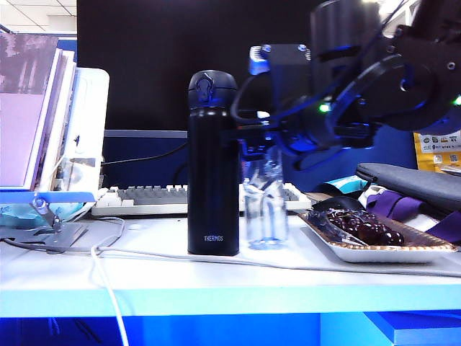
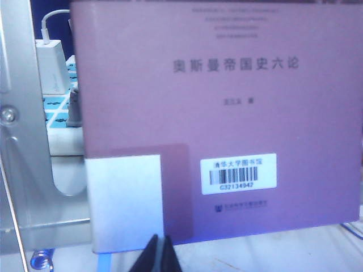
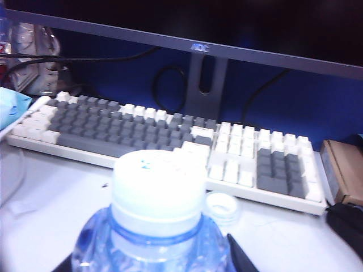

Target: Pick up the mineral water bottle and place it vertically to the right of the black thermos cup.

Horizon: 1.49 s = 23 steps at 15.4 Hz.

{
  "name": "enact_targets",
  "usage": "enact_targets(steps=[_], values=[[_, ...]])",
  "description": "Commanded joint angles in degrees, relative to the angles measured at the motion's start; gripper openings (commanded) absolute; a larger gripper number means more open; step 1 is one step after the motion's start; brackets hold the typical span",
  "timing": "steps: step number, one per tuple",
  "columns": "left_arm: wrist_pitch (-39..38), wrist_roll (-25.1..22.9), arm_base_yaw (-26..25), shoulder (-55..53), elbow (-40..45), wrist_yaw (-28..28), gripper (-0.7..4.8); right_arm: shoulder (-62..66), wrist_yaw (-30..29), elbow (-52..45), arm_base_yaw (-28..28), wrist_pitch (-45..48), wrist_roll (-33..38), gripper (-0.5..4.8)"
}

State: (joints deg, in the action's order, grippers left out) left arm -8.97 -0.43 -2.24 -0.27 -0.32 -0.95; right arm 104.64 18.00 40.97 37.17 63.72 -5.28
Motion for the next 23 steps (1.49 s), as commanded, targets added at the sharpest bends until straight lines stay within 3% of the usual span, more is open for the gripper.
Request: enact_targets(steps=[1,5,13,18,23], values=[[-0.66,-0.20,-0.04,0.17,0.02,-0.22,-0.02,0.11,4.15,-0.48,2.84,-1.03,0.90,2.60],[-0.66,-0.22,-0.04,0.17,0.02,-0.22,-0.03,0.07,9.33,-4.76,2.97,-0.35,0.79,2.61],[-0.66,-0.22,-0.04,0.17,0.02,-0.22,-0.03,-3.74,8.92,-6.56,3.15,-1.20,3.45,2.61],[-0.66,-0.22,-0.04,0.17,0.02,-0.17,-0.02,-4.09,9.33,-7.02,7.45,-4.68,4.24,2.61],[-0.66,-0.20,-0.04,0.17,0.02,-0.22,-0.03,-4.09,10.86,-7.26,7.98,-5.73,5.29,2.62]])
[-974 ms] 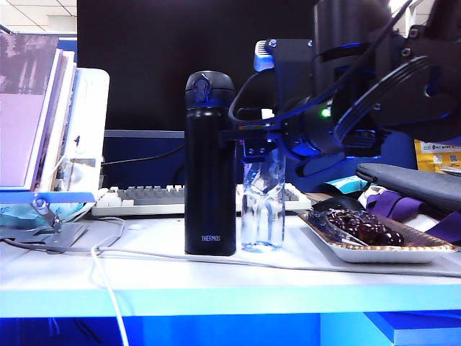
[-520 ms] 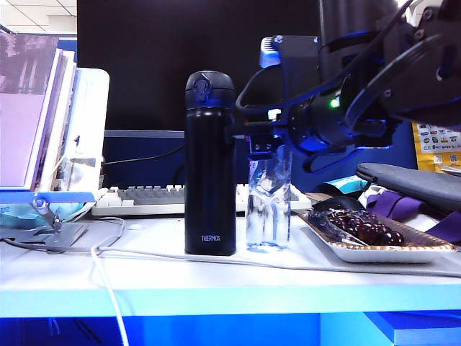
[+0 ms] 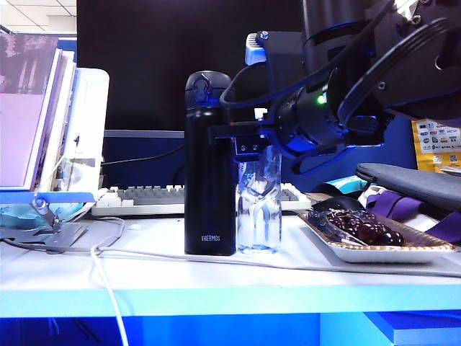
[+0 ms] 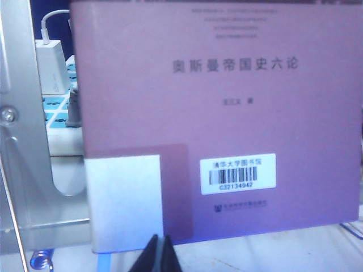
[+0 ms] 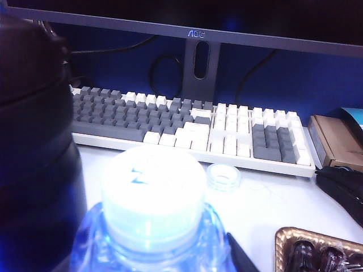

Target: Pick up the mineral water bottle and place it vertically to the right of the black thermos cup.

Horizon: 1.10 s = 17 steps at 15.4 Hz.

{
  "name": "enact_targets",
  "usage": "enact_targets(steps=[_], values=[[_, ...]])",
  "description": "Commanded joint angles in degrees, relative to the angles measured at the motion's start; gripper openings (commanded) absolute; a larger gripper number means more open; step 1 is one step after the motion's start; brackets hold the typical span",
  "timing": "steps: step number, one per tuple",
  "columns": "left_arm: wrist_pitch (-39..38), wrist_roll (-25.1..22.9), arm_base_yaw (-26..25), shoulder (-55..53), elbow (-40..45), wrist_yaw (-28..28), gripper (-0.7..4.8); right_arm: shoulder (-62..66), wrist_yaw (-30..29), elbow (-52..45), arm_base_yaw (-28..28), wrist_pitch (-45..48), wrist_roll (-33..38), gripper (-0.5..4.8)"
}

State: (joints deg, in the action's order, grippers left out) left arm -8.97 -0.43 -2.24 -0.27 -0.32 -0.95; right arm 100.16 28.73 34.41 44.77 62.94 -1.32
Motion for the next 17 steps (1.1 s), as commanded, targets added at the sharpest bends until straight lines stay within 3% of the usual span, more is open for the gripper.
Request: enact_targets(steps=[1,2,3,10,15,16,17], values=[[-0.66,-0.22,-0.04,0.17,0.02,-0.22,-0.02,0.39,0.11,-0.70,0.39,-5.20,1.33,2.90],[-0.66,-0.20,-0.04,0.17,0.02,-0.22,-0.03,0.39,0.11,-0.70,0.39,-5.53,1.33,3.59],[-0.66,-0.22,-0.04,0.17,0.02,-0.22,-0.02,0.39,0.13,-0.70,0.39,-5.75,1.33,3.68],[-0.66,-0.22,-0.04,0.17,0.02,-0.22,-0.02,-4.31,1.42,-0.72,0.39,-5.70,-0.83,3.90],[-0.66,-0.20,-0.04,0.17,0.02,-0.22,-0.02,-17.99,3.50,-0.70,0.39,-5.70,-5.49,3.85],[-0.66,-0.22,-0.04,0.17,0.02,-0.22,-0.02,-24.00,7.13,-0.68,0.39,-5.68,-8.74,2.35],[-0.66,-0.20,-0.04,0.17,0.02,-0.22,-0.02,-28.89,9.27,-0.68,0.37,-5.68,-12.59,0.24]])
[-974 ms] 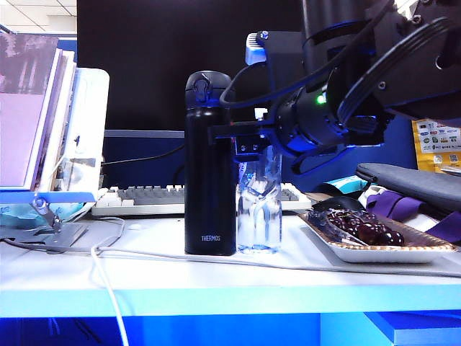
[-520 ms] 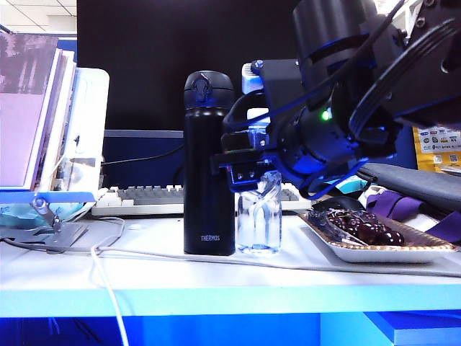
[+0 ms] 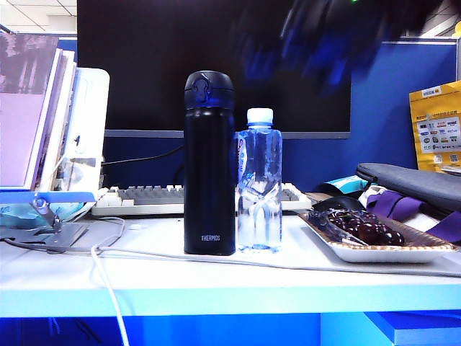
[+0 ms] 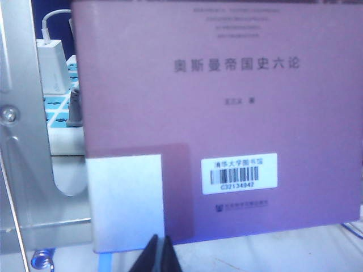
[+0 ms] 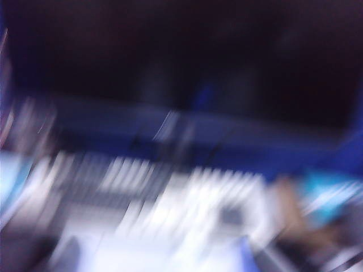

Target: Pick up the mineral water bottle and place it vertically to the right of the black thermos cup.

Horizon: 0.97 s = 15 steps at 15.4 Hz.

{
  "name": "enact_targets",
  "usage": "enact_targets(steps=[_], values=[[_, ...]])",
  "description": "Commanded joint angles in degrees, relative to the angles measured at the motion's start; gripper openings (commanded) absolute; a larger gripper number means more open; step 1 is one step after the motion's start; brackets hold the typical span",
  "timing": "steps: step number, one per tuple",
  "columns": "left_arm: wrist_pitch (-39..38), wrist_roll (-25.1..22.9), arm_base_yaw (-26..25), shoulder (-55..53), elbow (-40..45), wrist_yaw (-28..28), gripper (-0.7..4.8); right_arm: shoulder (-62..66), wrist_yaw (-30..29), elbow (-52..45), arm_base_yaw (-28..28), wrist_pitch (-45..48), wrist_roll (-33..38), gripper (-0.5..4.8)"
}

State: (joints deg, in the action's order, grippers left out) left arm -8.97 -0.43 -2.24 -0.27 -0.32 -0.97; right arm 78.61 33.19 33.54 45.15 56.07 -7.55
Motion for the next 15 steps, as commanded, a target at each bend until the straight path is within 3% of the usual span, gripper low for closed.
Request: enact_targets(steps=[1,3,7,9,11,13,14,15], values=[[-0.66,-0.22,-0.04,0.17,0.02,-0.17,-0.02,-12.17,4.87,0.20,-0.02,1.07,-11.04,-0.01],[-0.66,-0.20,-0.04,0.17,0.02,-0.20,-0.02,-25.24,3.93,0.42,0.00,1.18,-18.01,-0.01],[-0.66,-0.20,-0.04,0.17,0.02,-0.20,-0.02,-51.39,2.19,0.55,0.02,-5.16,-18.21,-0.01],[-0.66,-0.22,-0.04,0.17,0.02,-0.22,-0.03,-65.09,2.03,0.55,0.02,-13.90,-18.18,-0.01],[-0.66,-0.22,-0.04,0.17,0.02,-0.20,-0.02,-77.77,1.05,0.55,0.04,-29.51,-17.22,-0.01],[-0.57,-0.20,-0.07,0.17,0.02,-0.24,-0.02,-78.29,-1.03,2.01,0.52,-39.36,-12.04,-0.01],[-0.61,-0.22,-0.02,0.15,0.02,-0.33,-0.03,-77.24,-9.11,2.34,0.85,-45.07,-11.96,-0.01],[-0.57,-0.22,-0.09,0.17,0.02,0.20,-0.02,-76.50,-12.17,2.32,0.85,-51.71,-11.89,-0.01]])
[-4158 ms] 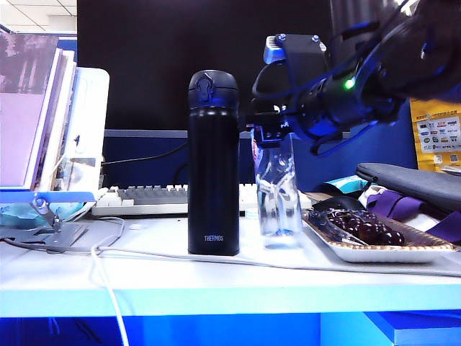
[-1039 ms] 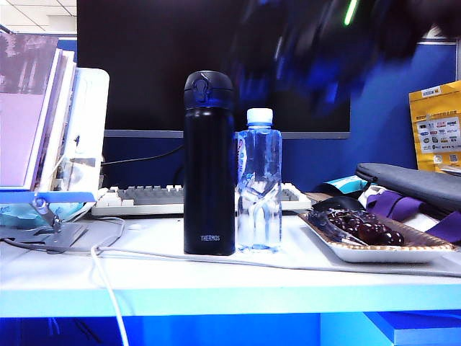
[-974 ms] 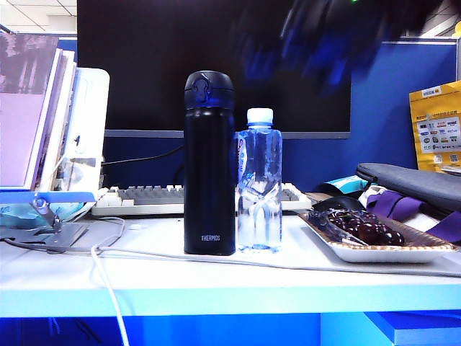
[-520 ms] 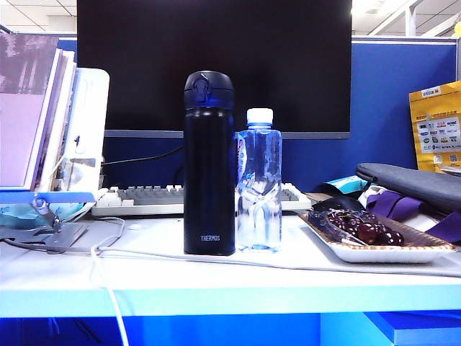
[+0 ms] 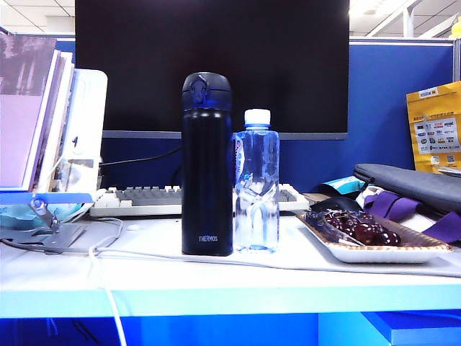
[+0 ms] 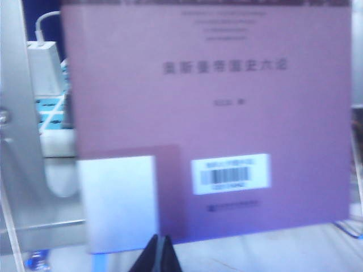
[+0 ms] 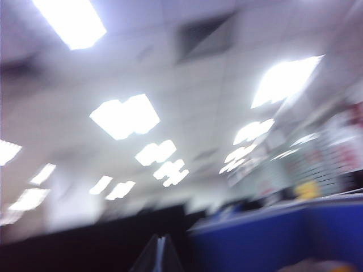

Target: Pick up the mineral water bottle and place it vertically to the right of the black thermos cup.

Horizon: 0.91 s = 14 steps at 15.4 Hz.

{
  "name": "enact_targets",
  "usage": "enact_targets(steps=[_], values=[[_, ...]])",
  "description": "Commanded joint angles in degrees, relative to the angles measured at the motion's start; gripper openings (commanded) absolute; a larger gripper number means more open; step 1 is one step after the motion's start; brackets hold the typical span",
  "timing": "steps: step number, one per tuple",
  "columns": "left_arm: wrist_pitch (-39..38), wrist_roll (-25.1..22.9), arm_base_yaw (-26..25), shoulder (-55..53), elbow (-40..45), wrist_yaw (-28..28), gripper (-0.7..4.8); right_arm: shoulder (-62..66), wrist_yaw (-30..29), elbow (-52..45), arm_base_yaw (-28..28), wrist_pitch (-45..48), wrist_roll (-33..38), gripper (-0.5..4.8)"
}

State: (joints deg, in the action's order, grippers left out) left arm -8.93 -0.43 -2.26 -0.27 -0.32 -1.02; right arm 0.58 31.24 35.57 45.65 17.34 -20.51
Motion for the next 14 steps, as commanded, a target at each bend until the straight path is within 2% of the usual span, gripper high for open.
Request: enact_targets(steps=[1,3,4,6,8,10,12,14], values=[[-0.66,-0.20,-0.04,0.17,0.02,-0.42,-0.02,2.12,-14.51,0.28,0.35,-20.26,1.27,-0.01],[-0.63,-0.20,-0.04,0.17,0.02,-0.35,-0.02,4.57,-16.04,-0.20,0.35,-30.12,1.29,-0.01],[-0.66,-0.22,-0.02,0.17,0.02,-0.26,-0.02,5.07,-17.20,-2.62,0.31,-30.45,1.62,-0.01],[-0.63,-0.22,-0.02,0.17,0.02,-0.28,-0.02,4.83,-17.88,-8.96,0.15,-24.81,4.94,-0.01],[-0.63,-0.22,-0.02,0.17,0.02,-0.28,-0.03,4.85,-17.92,-16.96,-1.55,-14.78,5.55,-0.01],[-0.63,-0.22,-0.02,0.17,0.02,-0.28,-0.02,4.81,-19.28,-23.15,-8.37,-10.99,7.50,-0.01],[-0.63,-0.22,-0.02,0.17,0.02,-0.28,-0.03,4.46,-28.61,-26.25,-18.05,-10.99,11.41,-0.01],[-0.63,-0.22,-0.02,0.17,0.02,-0.28,-0.02,4.26,-32.30,-29.03,-26.77,-11.04,14.97,-0.01]])
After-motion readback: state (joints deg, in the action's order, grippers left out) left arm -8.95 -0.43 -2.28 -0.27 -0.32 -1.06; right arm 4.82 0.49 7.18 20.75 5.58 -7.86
